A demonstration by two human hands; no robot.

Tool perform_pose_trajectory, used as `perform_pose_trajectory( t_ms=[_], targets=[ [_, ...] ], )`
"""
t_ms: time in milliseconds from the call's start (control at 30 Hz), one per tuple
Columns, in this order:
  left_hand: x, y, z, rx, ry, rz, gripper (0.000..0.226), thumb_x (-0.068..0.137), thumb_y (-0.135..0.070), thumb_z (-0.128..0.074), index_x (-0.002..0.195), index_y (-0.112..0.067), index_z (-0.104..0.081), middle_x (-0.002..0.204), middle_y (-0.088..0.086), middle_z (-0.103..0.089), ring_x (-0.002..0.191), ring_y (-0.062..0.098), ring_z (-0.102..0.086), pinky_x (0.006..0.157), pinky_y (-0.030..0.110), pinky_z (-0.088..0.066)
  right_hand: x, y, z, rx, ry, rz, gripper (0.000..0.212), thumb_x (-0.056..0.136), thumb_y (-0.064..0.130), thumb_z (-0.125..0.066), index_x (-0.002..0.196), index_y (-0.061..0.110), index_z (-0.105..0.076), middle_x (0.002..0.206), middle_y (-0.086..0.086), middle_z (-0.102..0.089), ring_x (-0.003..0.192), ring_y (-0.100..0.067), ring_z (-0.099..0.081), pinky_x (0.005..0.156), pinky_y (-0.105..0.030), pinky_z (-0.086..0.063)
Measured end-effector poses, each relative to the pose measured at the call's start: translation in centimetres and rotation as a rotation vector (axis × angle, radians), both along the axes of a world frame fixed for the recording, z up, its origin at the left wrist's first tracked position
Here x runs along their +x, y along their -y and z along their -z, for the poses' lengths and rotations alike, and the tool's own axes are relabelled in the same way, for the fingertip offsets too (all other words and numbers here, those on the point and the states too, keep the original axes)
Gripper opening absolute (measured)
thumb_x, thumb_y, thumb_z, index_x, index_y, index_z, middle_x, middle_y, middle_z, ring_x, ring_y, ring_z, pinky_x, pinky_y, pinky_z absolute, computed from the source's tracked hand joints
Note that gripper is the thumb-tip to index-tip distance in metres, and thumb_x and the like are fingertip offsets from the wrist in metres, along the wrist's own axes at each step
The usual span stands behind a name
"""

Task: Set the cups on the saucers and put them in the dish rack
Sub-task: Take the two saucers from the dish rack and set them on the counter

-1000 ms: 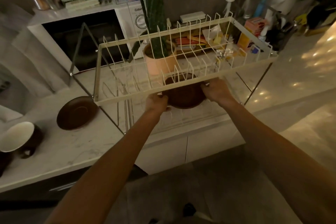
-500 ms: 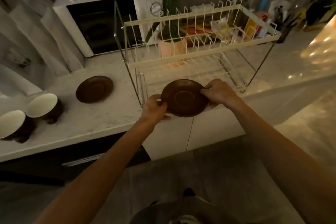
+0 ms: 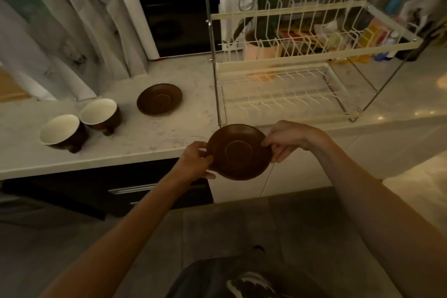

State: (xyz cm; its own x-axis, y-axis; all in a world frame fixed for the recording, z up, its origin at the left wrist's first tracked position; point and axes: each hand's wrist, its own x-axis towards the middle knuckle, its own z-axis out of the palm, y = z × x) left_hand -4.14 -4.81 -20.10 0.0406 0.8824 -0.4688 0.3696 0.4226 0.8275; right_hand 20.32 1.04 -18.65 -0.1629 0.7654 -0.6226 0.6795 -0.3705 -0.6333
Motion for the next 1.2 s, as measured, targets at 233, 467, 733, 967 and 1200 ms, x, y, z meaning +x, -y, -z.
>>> perform_pose_trajectory(
  t_ms=[233, 467, 733, 967, 1200],
  targets=[
    [-5.7, 0.8, 0.6, -0.020, -0.040, -0.086, 0.041, 0.093, -0.004, -0.054, 0.133, -0.013, -0.046, 0.099, 0.005, -0.065, 0.080, 0.014, -0.069, 0.055, 0.020, -0.056, -5.9, 0.2, 0.6, -0.043, -0.059, -0.069, 0.020, 0.094, 0.016, -0.063, 0.101, -0.001, -0.071, 0.085, -0.013, -0.078, 0.073, -0.020, -0.077, 0.061, -0.027, -0.061],
    [-10.9, 0.5, 0.8, -0.016, 0.016, -0.229, 0.044, 0.095, 0.003, -0.047, 0.136, -0.011, -0.043, 0.105, 0.008, -0.061, 0.079, 0.014, -0.065, 0.046, 0.017, -0.054, -12.2, -0.6, 1.9, -0.001, -0.105, -0.023, 0.020, 0.095, 0.016, -0.061, 0.099, -0.002, -0.069, 0.083, -0.016, -0.077, 0.068, -0.021, -0.076, 0.057, -0.027, -0.061],
    [-14.9, -2.9, 1.9, -0.006, 0.099, -0.364, 0.043, 0.094, 0.000, -0.049, 0.134, -0.015, -0.050, 0.092, 0.000, -0.064, 0.082, 0.015, -0.066, 0.059, 0.028, -0.058, -17.9, -2.5, 4.0, 0.146, -0.062, 0.102, 0.022, 0.100, 0.018, -0.055, 0.082, 0.007, -0.062, 0.070, -0.014, -0.072, 0.059, -0.022, -0.073, 0.060, -0.036, -0.063],
    [-16.2, -5.8, 3.6, -0.048, 0.150, -0.397, 0.043, 0.092, 0.001, -0.053, 0.133, -0.014, -0.053, 0.105, 0.010, -0.067, 0.092, 0.023, -0.068, 0.069, 0.038, -0.061, -19.6, -4.7, 5.5, 0.218, 0.085, 0.167, 0.026, 0.097, 0.028, -0.056, 0.088, 0.006, -0.066, 0.067, -0.014, -0.074, 0.064, -0.029, -0.075, 0.064, -0.041, -0.064],
    [-16.6, -7.9, 4.7, -0.063, 0.152, -0.400, 0.043, 0.091, 0.003, -0.053, 0.132, -0.012, -0.053, 0.105, 0.012, -0.067, 0.085, 0.023, -0.069, 0.065, 0.035, -0.061, -20.5, -6.3, 5.7, 0.216, 0.144, 0.164, 0.026, 0.099, 0.028, -0.053, 0.099, 0.005, -0.064, 0.071, -0.012, -0.074, 0.060, -0.026, -0.075, 0.066, -0.044, -0.064]
  ],
)
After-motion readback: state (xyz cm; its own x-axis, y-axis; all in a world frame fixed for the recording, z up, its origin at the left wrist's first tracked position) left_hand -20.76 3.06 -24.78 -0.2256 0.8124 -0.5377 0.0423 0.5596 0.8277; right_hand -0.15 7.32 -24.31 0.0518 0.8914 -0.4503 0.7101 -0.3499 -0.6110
